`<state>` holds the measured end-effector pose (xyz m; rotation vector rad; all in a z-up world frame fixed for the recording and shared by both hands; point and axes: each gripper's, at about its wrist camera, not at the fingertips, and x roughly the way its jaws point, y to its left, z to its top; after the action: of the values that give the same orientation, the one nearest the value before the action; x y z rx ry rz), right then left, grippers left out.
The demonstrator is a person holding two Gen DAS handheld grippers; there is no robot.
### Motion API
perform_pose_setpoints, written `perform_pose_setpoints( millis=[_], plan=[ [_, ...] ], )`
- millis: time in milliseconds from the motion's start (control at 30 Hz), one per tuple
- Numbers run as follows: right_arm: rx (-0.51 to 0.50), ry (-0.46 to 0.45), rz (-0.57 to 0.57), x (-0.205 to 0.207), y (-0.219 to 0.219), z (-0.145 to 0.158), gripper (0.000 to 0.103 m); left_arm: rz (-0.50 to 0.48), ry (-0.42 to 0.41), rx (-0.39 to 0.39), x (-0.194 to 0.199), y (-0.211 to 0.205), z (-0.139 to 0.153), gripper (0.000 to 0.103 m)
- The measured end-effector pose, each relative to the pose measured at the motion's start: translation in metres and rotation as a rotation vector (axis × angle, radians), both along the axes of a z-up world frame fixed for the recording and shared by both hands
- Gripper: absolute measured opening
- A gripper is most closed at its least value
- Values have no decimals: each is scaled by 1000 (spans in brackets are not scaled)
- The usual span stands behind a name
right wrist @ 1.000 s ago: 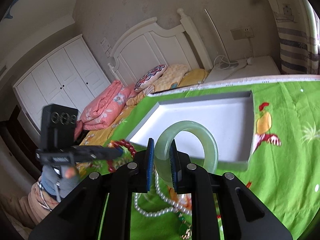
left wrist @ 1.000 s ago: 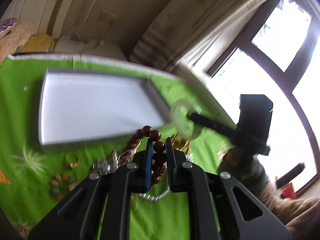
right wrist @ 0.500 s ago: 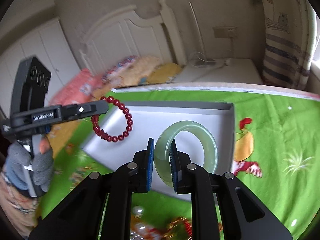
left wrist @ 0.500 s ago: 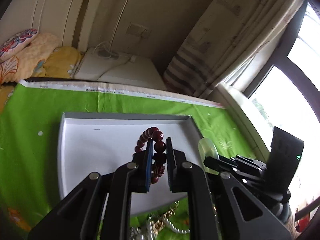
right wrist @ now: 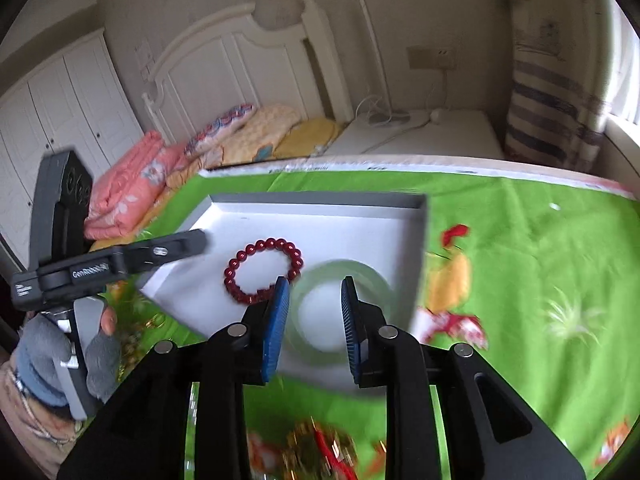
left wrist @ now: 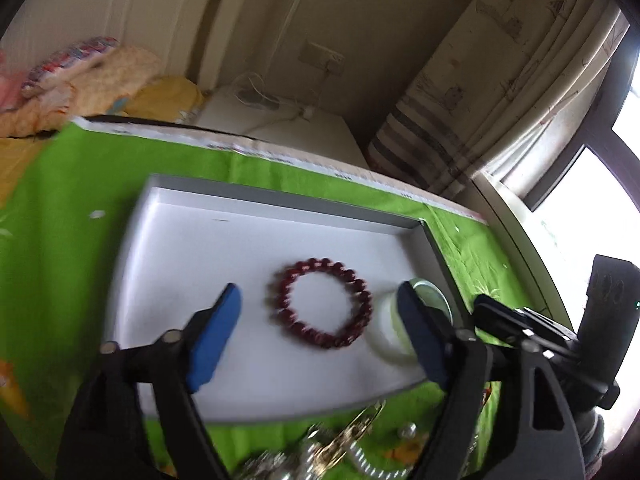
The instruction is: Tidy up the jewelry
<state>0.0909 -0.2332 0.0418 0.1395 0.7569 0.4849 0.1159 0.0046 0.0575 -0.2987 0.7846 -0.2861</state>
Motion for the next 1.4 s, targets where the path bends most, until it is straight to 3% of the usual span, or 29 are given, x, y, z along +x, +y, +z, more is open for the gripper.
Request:
perform_pose_setpoints(
  millis=[100, 267, 400, 500, 733, 1000, 1067, 1200, 1400],
  plan=[
    [59, -5, -49, -26, -27, 2, 20, 57, -47, 55, -32, 13, 6, 99],
    [110, -17, -137, -66, -59, -5, 20, 96, -98, 166, -94, 19, 3, 101],
    [187, 101, -164, -81, -70, -30, 25, 73, -97, 165, -138, 21, -13, 101],
    [224, 151, -140, -88, -67, -40, 26, 45, -81, 122, -155, 25, -25, 101],
    [150, 140, -89, -92, -46, -42, 25, 55, -64, -35, -162, 49, -35, 101],
    [81, 177, -41, -85, -28, -51, 19, 43, -74, -59, -161, 51, -31, 101],
    [92, 164, -39, -87, -29, -50, 12, 43, -75, -64, -161, 51, -31, 101],
    [107, 95, -36, -97, -31, -41, 9, 49, -70, -74, -161, 52, -32, 101],
    [218, -4, -7, -114, -45, -28, 8, 51, -68, -74, -161, 53, -32, 101]
  ],
)
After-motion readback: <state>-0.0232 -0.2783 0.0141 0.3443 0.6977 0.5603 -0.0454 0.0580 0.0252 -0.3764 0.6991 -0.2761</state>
